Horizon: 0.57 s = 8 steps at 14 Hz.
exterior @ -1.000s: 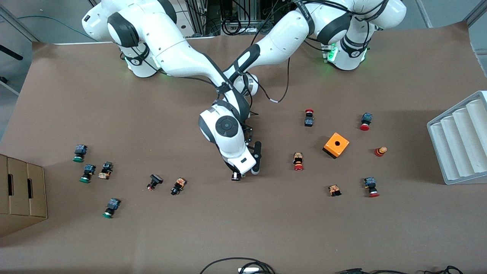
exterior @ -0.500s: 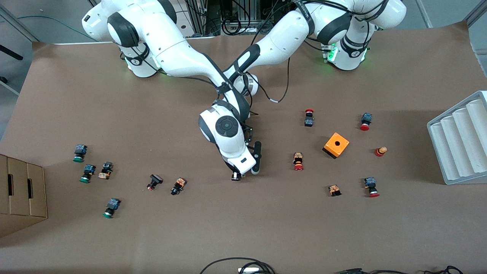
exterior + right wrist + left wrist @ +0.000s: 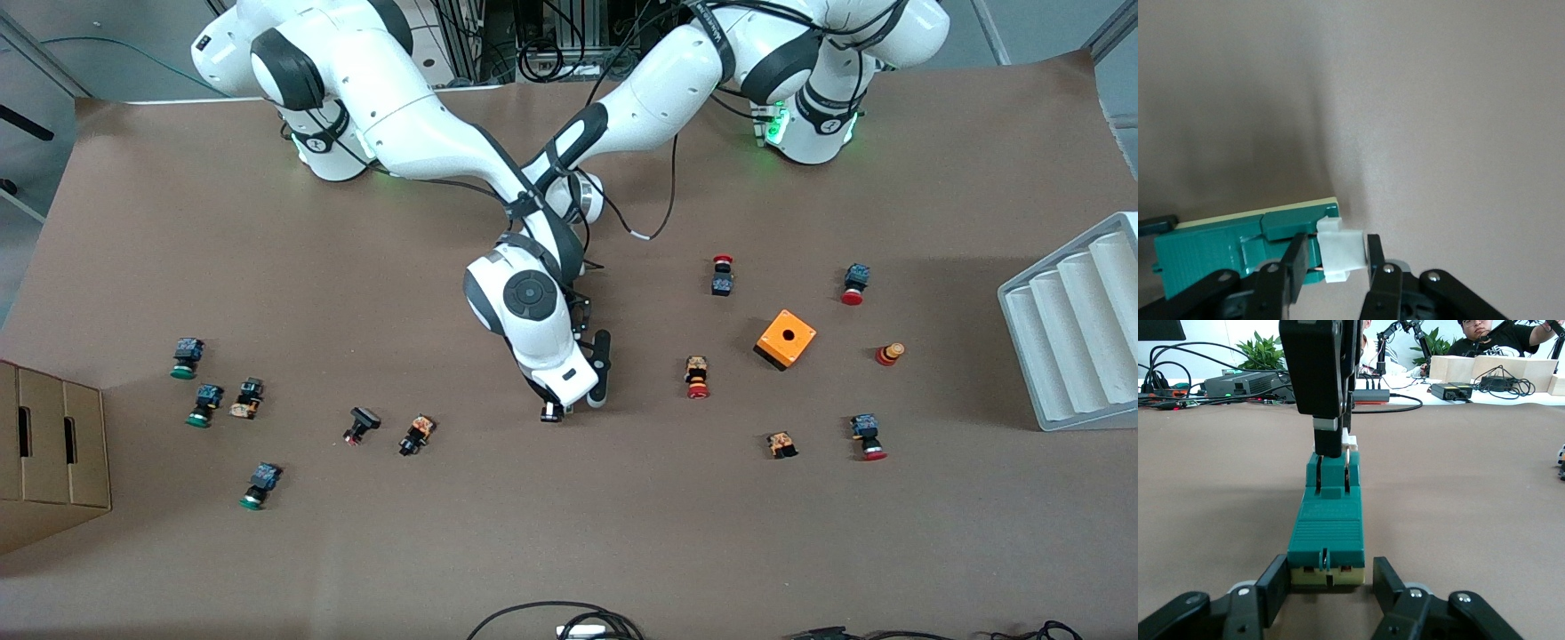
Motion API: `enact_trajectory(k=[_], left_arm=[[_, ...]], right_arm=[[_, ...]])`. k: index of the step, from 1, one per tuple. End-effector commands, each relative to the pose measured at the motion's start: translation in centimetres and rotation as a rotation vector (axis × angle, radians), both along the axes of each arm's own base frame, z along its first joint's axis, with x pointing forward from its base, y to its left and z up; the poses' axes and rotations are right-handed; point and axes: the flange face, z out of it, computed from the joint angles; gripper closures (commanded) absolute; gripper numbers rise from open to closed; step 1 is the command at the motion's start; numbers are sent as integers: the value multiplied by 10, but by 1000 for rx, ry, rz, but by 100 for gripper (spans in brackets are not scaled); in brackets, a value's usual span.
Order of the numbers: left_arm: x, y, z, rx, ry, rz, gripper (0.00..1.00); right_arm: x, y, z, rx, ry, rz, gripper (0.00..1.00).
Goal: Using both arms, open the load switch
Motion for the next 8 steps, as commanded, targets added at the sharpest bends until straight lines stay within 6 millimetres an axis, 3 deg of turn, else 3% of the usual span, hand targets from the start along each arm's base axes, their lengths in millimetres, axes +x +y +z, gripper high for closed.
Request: enact_trajectory(k=[1, 8], left_arm=[[4, 4, -14, -10, 7, 6, 42], [4, 4, -14, -11, 7, 6, 42]], right_arm=[[-9, -10, -8, -36, 26, 7, 58], [-13, -12, -6, -38, 33, 7, 58]])
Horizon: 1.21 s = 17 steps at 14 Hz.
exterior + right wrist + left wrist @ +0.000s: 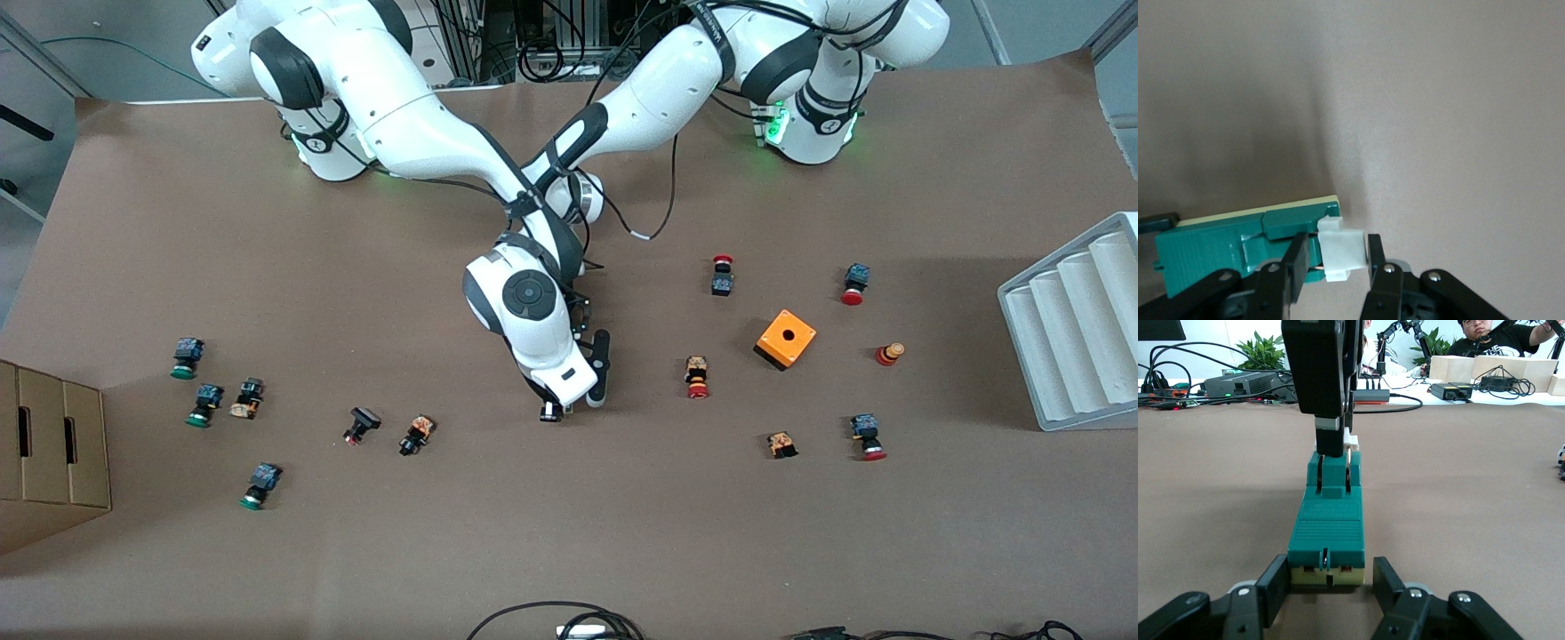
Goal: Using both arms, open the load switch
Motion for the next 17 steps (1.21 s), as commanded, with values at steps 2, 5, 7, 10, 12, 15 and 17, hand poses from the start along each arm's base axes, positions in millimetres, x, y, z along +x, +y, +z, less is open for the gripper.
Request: enact_trajectory(k=[2, 5, 7, 10, 12, 15, 17], left_arm=[[4, 4, -14, -11, 7, 6, 42], [4, 4, -14, -10, 7, 6, 42], [4, 4, -14, -11, 7, 6, 42], [4, 4, -14, -10, 7, 6, 42], [4, 4, -14, -11, 7, 6, 42], [4, 4, -14, -11, 7, 6, 42], [4, 4, -14, -10, 8, 6, 42]], right_arm=[[-13, -12, -5, -36, 32, 7, 58], [-14, -13, -5, -38, 37, 8, 58], [-15, -13, -4, -37, 38, 9, 59], [-14, -12, -3, -31, 31, 7, 60], [-14, -11, -2, -25, 27, 4, 60], [-14, -11, -3, -22, 27, 1, 60], [-14, -10, -2, -18, 21, 2, 60]])
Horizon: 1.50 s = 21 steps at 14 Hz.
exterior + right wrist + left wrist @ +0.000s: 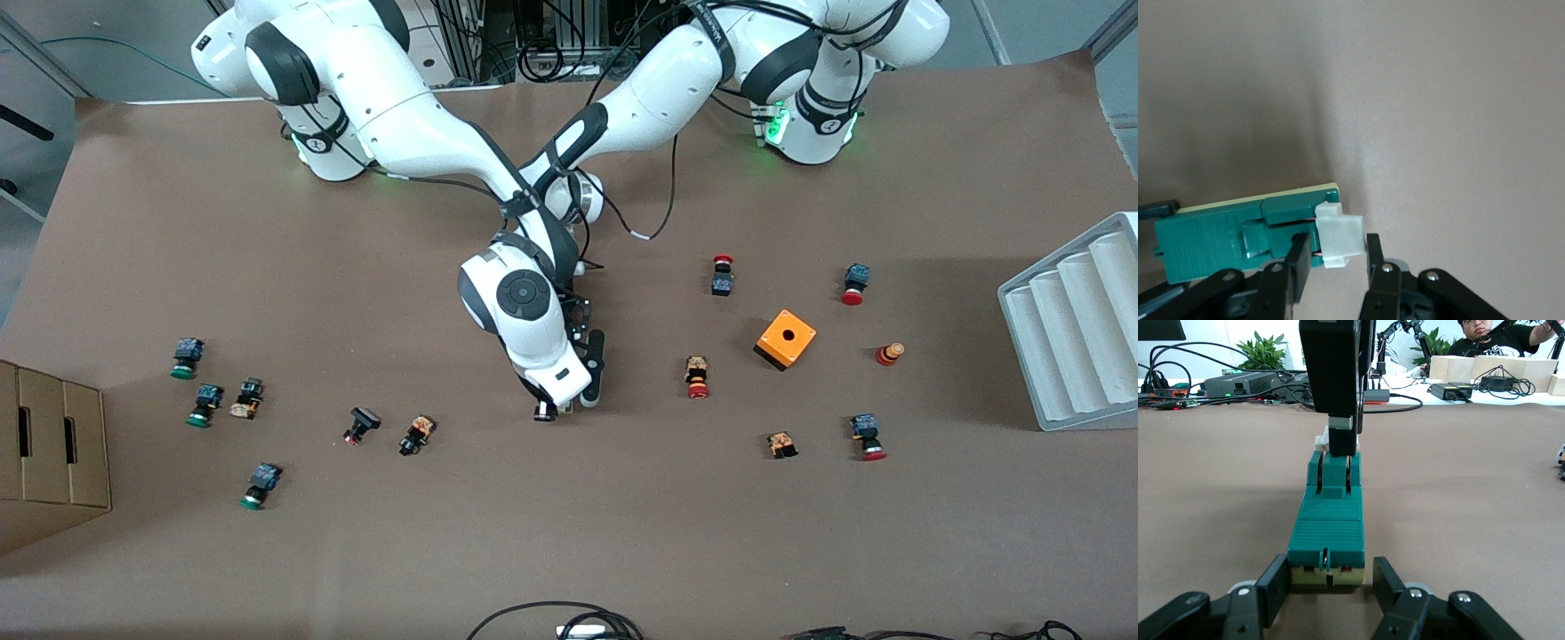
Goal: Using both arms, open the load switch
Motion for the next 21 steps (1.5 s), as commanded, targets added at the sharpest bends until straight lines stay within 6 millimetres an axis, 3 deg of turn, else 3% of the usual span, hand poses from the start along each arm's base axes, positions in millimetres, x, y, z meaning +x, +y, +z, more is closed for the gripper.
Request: enact_trajectory(k=[1, 15, 21], left_arm=[[4, 4, -14, -10, 8, 6, 42], [4, 4, -14, -10, 8, 6, 42], [4, 4, -14, -10, 8, 6, 42]], right_arm=[[-13, -2, -2, -11, 16, 8, 60], [-12, 1, -3, -4, 6, 7, 60], [-20, 12, -6, 3, -7, 16, 60]])
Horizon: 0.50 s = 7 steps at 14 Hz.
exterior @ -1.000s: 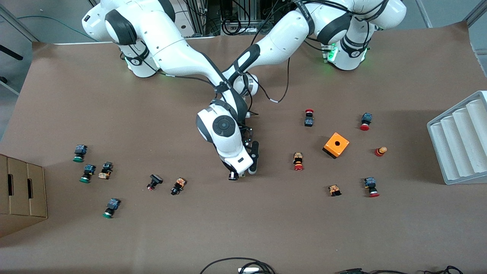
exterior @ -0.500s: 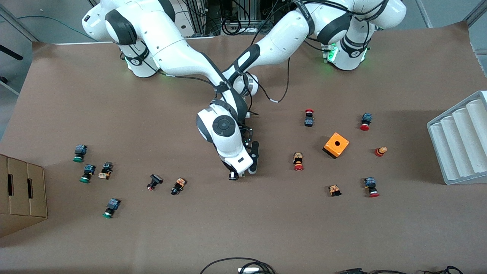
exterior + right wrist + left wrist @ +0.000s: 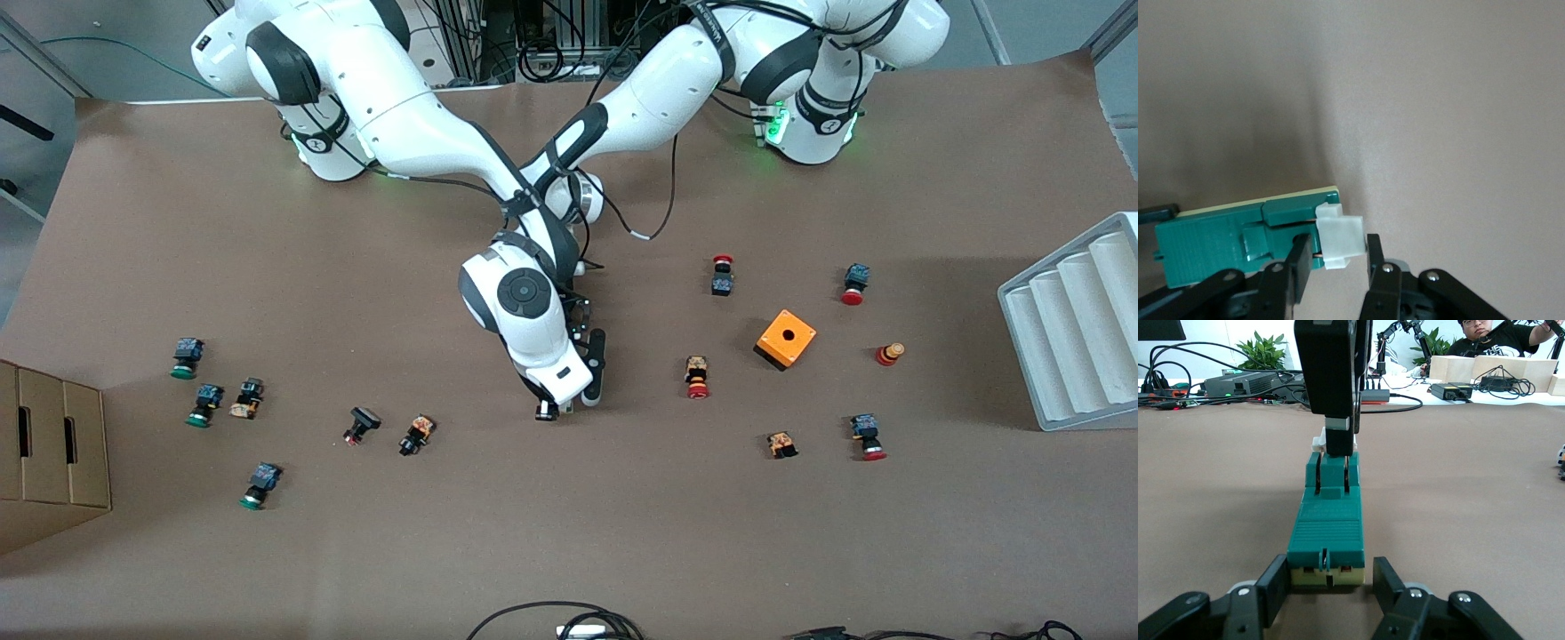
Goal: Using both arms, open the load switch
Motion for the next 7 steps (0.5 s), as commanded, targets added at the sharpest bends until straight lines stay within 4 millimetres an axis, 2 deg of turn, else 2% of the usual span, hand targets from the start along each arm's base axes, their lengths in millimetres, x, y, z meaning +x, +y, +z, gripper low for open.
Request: enact_trajectory(k=[1, 7], left_arm=[[4, 4, -14, -10, 8, 6, 42], [4, 4, -14, -11, 7, 6, 42]], right_arm=[[-18, 9, -7, -3, 1, 12, 60], [-18, 9, -5, -1, 1, 11, 60]])
